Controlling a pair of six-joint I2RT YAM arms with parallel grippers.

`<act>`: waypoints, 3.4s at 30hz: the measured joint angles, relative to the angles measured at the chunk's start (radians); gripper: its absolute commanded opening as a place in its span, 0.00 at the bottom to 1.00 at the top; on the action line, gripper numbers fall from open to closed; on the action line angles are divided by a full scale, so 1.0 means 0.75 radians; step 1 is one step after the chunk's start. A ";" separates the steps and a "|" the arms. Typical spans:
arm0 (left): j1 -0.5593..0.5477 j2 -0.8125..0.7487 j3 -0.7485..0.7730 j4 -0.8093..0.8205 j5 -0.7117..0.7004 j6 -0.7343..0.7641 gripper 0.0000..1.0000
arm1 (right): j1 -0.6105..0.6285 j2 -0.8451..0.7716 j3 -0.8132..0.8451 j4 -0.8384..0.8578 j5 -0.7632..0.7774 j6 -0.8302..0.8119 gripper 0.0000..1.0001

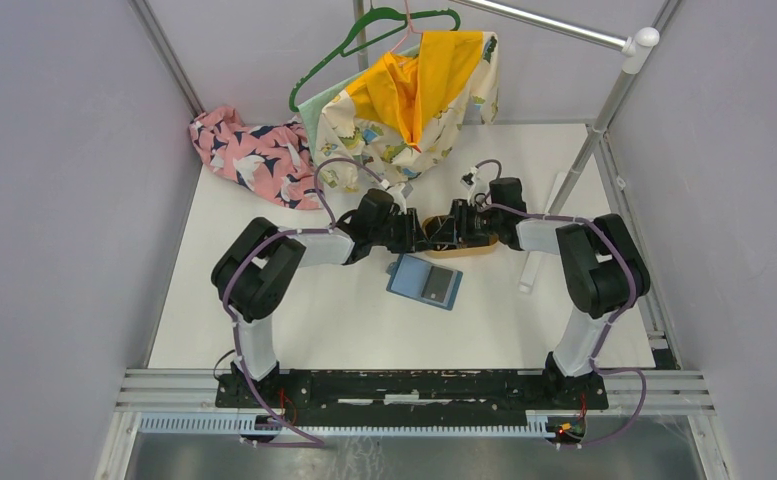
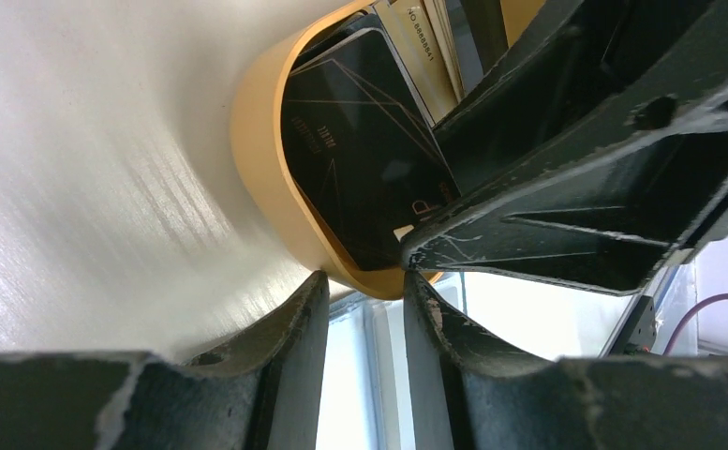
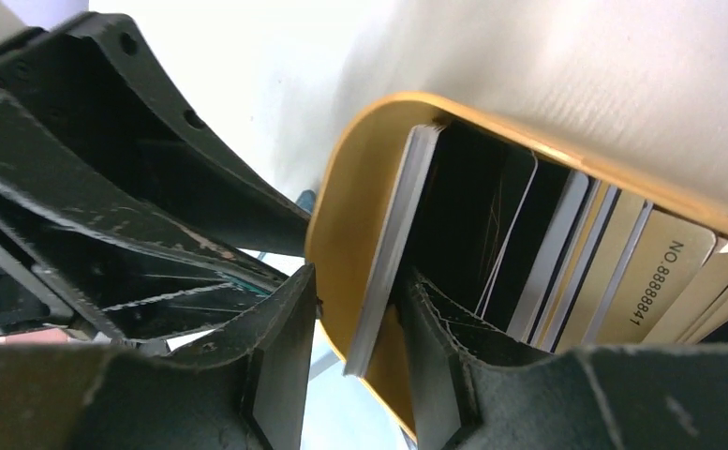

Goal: Put the credit cards into the card holder
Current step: Pick up the credit card from the storage box.

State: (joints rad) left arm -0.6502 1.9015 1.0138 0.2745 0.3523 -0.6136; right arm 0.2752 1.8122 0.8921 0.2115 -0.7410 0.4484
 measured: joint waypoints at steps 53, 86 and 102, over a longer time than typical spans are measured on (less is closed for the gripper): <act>-0.003 -0.026 0.004 -0.009 0.020 0.000 0.42 | -0.167 0.067 0.051 -0.084 -0.103 0.005 0.29; -0.008 -1.087 -0.491 0.137 -0.188 0.083 1.00 | -0.231 -0.371 -0.136 0.033 -0.203 -0.256 0.00; -0.009 -1.093 -0.841 0.498 0.034 0.060 0.85 | 0.004 -0.593 -0.367 0.516 -0.717 -0.156 0.00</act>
State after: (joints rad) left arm -0.6567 1.0817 0.3828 0.6479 0.3779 -0.5686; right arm 0.2779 1.3674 0.6170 0.5983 -1.2785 0.3317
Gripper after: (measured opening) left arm 0.863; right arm 0.010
